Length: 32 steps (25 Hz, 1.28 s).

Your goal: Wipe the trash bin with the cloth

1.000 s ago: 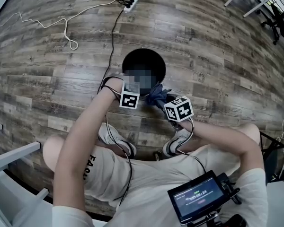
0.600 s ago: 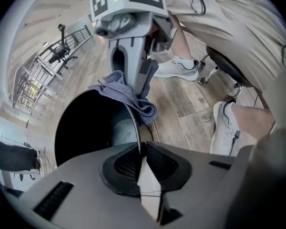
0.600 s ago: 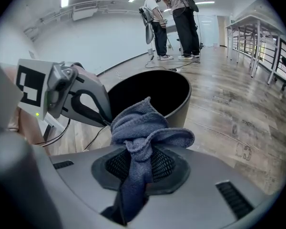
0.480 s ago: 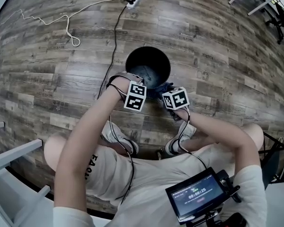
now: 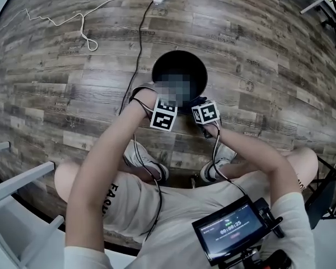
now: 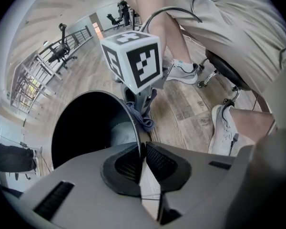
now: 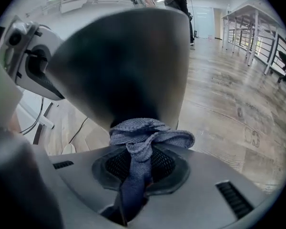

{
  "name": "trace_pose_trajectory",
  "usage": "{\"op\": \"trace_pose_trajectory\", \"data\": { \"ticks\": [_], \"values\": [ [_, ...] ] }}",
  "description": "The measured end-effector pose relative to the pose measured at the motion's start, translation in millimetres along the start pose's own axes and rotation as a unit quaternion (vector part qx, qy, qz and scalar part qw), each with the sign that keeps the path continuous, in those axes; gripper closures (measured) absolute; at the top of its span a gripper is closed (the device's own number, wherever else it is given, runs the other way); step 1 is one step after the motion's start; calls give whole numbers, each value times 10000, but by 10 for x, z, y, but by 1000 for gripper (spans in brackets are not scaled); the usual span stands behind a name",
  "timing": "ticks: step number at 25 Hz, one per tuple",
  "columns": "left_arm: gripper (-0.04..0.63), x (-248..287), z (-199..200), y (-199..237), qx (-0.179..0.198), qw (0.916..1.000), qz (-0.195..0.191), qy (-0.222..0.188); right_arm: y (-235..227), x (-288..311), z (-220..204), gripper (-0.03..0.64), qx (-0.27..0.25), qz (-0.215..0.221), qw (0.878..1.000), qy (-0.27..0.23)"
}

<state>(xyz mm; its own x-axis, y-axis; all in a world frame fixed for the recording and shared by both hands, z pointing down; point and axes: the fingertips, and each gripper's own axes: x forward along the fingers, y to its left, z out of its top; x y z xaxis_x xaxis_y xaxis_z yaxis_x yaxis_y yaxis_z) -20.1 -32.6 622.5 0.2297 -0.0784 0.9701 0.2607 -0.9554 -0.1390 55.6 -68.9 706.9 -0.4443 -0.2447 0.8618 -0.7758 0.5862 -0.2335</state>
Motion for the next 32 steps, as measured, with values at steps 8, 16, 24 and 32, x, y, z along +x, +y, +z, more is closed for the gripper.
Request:
{"op": "trace_pose_trajectory", "data": {
  "ticks": [8,16,24,32],
  "values": [
    [557,3,-2,-2,54,10000,-7,-27,-122,520,-277,535,125,-53,9997,180],
    [557,14,-5,-4,100,9999,-13,-36,-263,882,-475,535,448,-205,9979,420],
    [555,18,4,16,-105,9999,20,-83,-206,645,-560,535,442,-51,9970,629],
    [489,-83,-172,34,-338,9993,-45,-126,193,-291,-547,535,-70,587,9971,485]
  ]
}}
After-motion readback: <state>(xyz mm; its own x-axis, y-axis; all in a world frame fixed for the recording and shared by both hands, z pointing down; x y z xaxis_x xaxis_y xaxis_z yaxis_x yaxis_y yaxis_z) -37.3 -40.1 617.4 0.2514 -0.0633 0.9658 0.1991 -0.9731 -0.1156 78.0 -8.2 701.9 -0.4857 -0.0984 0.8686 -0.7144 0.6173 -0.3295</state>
